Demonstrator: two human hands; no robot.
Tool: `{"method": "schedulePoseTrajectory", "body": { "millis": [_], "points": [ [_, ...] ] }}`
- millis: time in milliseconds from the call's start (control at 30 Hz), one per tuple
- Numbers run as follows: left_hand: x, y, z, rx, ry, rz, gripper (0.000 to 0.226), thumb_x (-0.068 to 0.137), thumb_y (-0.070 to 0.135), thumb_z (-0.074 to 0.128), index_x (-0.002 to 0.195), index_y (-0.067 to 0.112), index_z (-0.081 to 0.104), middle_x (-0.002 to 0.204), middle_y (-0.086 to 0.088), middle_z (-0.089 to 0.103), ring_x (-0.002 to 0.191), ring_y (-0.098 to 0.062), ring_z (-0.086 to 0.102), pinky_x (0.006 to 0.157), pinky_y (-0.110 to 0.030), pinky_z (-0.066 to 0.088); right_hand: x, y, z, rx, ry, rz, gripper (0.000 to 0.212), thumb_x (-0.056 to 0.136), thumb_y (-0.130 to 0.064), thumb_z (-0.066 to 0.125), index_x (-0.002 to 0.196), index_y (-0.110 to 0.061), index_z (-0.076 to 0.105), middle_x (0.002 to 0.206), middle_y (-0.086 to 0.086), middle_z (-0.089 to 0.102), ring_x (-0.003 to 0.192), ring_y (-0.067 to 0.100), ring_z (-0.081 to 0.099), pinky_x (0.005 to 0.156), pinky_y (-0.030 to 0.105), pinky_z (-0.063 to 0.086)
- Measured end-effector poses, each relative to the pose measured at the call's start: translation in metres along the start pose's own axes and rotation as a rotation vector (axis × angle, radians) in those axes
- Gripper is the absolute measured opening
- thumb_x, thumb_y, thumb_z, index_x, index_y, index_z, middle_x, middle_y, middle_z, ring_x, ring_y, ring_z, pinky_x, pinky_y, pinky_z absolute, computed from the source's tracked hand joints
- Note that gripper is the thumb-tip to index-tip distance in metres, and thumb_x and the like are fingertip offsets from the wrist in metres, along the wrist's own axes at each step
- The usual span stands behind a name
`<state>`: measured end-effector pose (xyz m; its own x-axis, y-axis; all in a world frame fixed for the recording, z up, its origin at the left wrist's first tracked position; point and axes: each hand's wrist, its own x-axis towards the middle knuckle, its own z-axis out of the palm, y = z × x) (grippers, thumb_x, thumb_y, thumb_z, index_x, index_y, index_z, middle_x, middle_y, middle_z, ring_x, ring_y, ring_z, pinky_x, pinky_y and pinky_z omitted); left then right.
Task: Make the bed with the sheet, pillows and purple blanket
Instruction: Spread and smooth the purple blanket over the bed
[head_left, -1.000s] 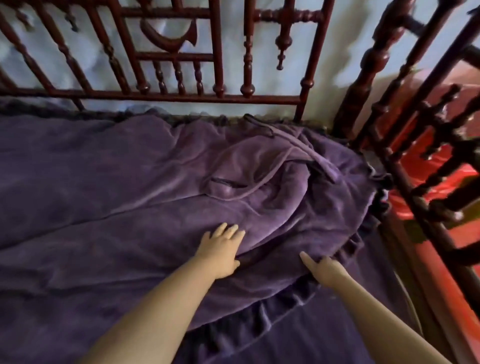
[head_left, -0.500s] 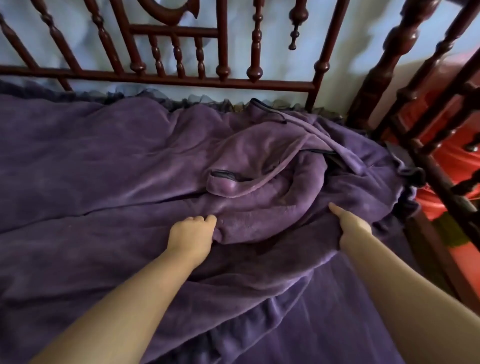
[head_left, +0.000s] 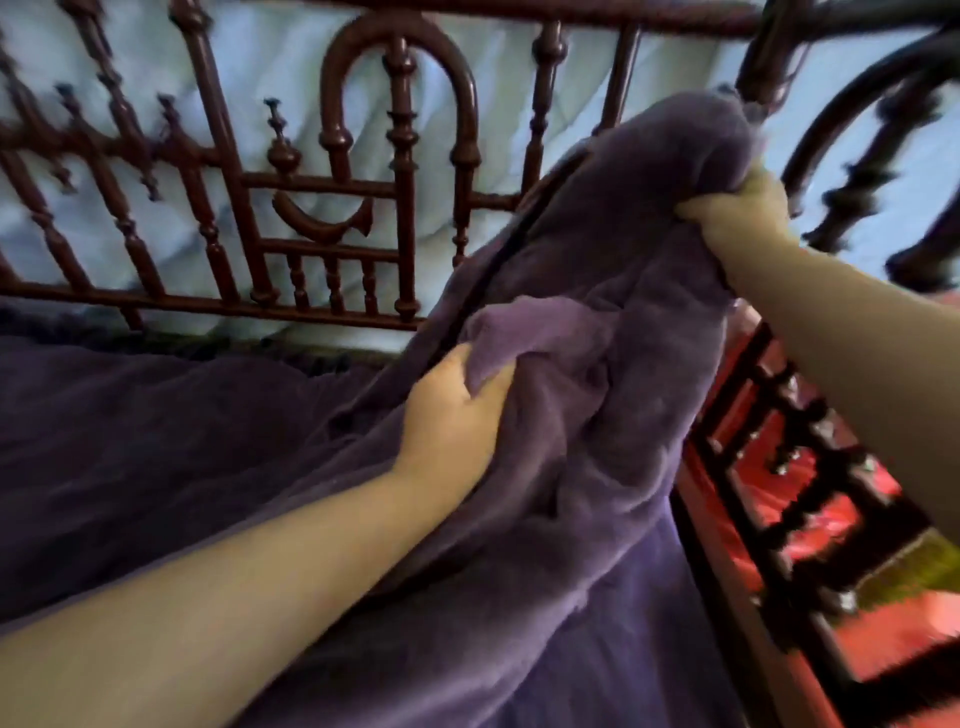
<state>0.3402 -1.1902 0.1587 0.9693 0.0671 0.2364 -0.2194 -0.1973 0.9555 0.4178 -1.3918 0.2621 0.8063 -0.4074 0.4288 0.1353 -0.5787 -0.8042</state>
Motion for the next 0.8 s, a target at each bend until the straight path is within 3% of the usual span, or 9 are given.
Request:
{"method": "schedulePoseTrajectory", "body": {
  "millis": [67, 133, 233, 300, 367, 433, 500, 600, 800],
  "points": [
    [0.007, 0.008, 0.025, -0.023, 0.037, 0.033, 0.017, 0.095, 0.020, 0.049, 0.089, 0.019, 0.065, 0.079, 0.012, 0.058, 0.091, -0.011, 0.054, 0.074, -0.020, 0.036, 0.031, 0.001, -0.021, -0.133, 0.119, 0.029, 0.044, 0.083, -0.008, 0.058, 0.125, -0.003, 0.048, 0.125, 0.017, 0.058, 0.116, 0.030, 0.054, 0.091, 0.028, 0.041],
    [0.014, -0.005, 0.044, 0.034, -0.043, 0.013, 0.016, 0.095, 0.022, 0.049, 0.090, 0.023, 0.064, 0.092, 0.003, 0.066, 0.098, -0.016, 0.058, 0.079, -0.024, 0.040, 0.039, 0.029, -0.030, -0.276, 0.121, 0.137, 0.056, 0.085, -0.016, 0.057, 0.135, -0.001, 0.034, 0.135, 0.024, 0.048, 0.124, 0.038, 0.046, 0.101, 0.039, 0.038],
    [0.007, -0.059, 0.075, 0.451, -0.342, -0.074, 0.034, 0.100, 0.029, 0.038, 0.124, 0.012, 0.053, 0.126, -0.012, 0.062, 0.120, -0.027, 0.056, 0.093, -0.031, 0.040, 0.016, 0.102, -0.016, -0.524, -0.083, 0.135, 0.069, 0.088, -0.011, 0.050, 0.144, 0.000, 0.012, 0.145, 0.031, 0.028, 0.128, 0.047, 0.036, 0.105, 0.046, 0.033],
    [-0.010, -0.097, 0.096, 0.564, -0.551, -0.149, 0.041, 0.102, 0.027, 0.028, 0.141, 0.018, 0.038, 0.143, -0.010, 0.049, 0.131, -0.026, 0.046, 0.106, -0.031, 0.034, -0.023, 0.152, 0.007, -0.663, -0.251, 0.239, 0.071, 0.091, -0.015, 0.047, 0.146, -0.002, 0.005, 0.151, 0.030, 0.011, 0.135, 0.048, 0.024, 0.111, 0.046, 0.025],
    [-0.031, -0.132, 0.117, 0.667, -0.763, -0.157, 0.046, 0.103, 0.022, 0.025, 0.148, 0.029, 0.022, 0.156, -0.006, 0.029, 0.144, -0.024, 0.027, 0.118, -0.039, 0.019, -0.070, 0.196, 0.029, -0.774, -0.378, 0.377, 0.069, 0.095, -0.026, 0.042, 0.148, -0.008, 0.003, 0.154, 0.027, 0.001, 0.140, 0.044, 0.015, 0.114, 0.047, 0.020],
    [-0.048, -0.160, 0.128, 0.766, -0.883, -0.164, 0.048, 0.102, 0.018, 0.024, 0.150, 0.026, 0.016, 0.159, 0.000, 0.017, 0.148, -0.019, 0.012, 0.120, -0.049, 0.007, -0.116, 0.232, 0.040, -0.924, -0.525, 0.333, 0.060, 0.097, -0.028, 0.035, 0.148, -0.019, 0.004, 0.157, 0.018, -0.006, 0.144, 0.038, 0.004, 0.114, 0.051, 0.018],
    [-0.054, -0.178, 0.127, 0.722, -0.865, -0.195, 0.047, 0.102, 0.016, 0.024, 0.149, 0.020, 0.019, 0.160, 0.004, 0.015, 0.149, -0.016, 0.008, 0.121, -0.044, 0.006, -0.148, 0.261, 0.043, -1.072, -0.693, 0.197, 0.054, 0.097, -0.025, 0.029, 0.147, -0.028, 0.009, 0.158, 0.008, -0.009, 0.146, 0.032, -0.004, 0.115, 0.052, 0.014],
    [-0.054, -0.191, 0.118, 0.653, -0.804, -0.249, 0.046, 0.103, 0.019, 0.025, 0.149, 0.016, 0.023, 0.160, -0.002, 0.015, 0.148, -0.017, 0.012, 0.118, -0.028, 0.009, -0.176, 0.294, 0.038, -1.127, -0.811, 0.290, 0.053, 0.097, -0.027, 0.025, 0.147, -0.029, 0.011, 0.159, 0.004, -0.008, 0.146, 0.025, -0.006, 0.116, 0.052, 0.011],
    [-0.054, -0.223, 0.132, 0.851, -0.863, -0.166, 0.050, 0.101, 0.017, 0.026, 0.150, 0.014, 0.017, 0.160, 0.001, 0.011, 0.149, -0.016, 0.006, 0.120, -0.037, 0.009, -0.235, 0.277, 0.047, -0.911, -0.587, 0.356, 0.051, 0.096, -0.025, 0.030, 0.145, -0.019, 0.023, 0.158, 0.012, 0.004, 0.146, 0.029, -0.001, 0.116, 0.052, 0.007]
  ]
}}
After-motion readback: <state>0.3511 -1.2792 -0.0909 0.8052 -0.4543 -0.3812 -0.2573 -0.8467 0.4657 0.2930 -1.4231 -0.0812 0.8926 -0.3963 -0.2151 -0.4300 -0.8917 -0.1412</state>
